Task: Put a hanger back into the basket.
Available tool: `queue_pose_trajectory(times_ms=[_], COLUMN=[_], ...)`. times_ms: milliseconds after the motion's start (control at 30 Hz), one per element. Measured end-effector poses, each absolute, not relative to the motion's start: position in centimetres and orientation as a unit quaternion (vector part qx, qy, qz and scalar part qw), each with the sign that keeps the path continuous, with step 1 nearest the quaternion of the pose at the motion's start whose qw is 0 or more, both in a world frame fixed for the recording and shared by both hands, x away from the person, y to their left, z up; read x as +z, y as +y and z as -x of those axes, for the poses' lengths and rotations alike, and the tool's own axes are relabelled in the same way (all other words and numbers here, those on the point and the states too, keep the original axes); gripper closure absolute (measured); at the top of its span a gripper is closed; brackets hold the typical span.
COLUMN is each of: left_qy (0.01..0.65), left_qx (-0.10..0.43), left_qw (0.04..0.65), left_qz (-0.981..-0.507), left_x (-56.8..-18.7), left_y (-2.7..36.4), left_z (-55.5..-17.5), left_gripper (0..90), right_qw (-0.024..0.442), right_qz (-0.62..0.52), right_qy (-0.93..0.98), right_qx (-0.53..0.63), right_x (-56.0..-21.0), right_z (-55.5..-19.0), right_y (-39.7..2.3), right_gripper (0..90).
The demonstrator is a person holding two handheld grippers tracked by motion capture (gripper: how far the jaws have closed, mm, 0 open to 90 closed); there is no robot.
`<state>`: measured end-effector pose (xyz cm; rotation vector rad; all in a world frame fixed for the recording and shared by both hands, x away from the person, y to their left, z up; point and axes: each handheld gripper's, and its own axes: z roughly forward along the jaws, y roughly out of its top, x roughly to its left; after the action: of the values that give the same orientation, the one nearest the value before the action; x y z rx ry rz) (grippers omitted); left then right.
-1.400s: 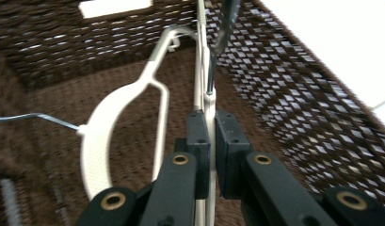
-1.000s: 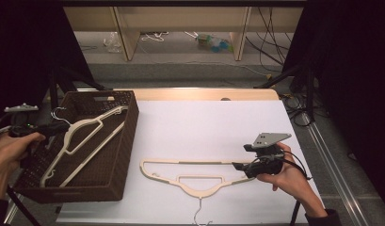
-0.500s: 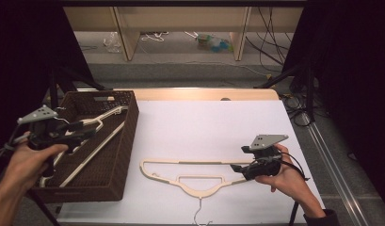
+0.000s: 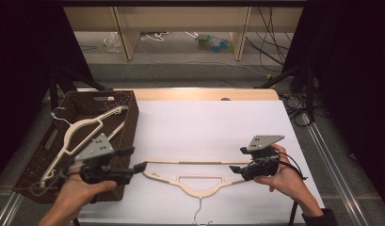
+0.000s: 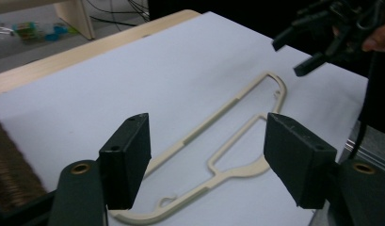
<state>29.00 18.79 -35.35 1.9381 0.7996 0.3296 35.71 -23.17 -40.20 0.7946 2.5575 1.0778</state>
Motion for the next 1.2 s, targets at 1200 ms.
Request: queue_pose_trajectory(times_ms=[1200], left_qy=[0.316], left_qx=[0.116], left_qw=[0.467], left_qz=[-0.818], left_x=[-43.6], left_y=[15.2], left_z=[-27.6], left_gripper=[23.5], right_qw=[0.095], right_qz=[-0.202], right_qy=[0.949], right_qx=[0.224], right_x=[-45.1], right_z=[-43.0], right_y=[-17.3], right_gripper=[31.1])
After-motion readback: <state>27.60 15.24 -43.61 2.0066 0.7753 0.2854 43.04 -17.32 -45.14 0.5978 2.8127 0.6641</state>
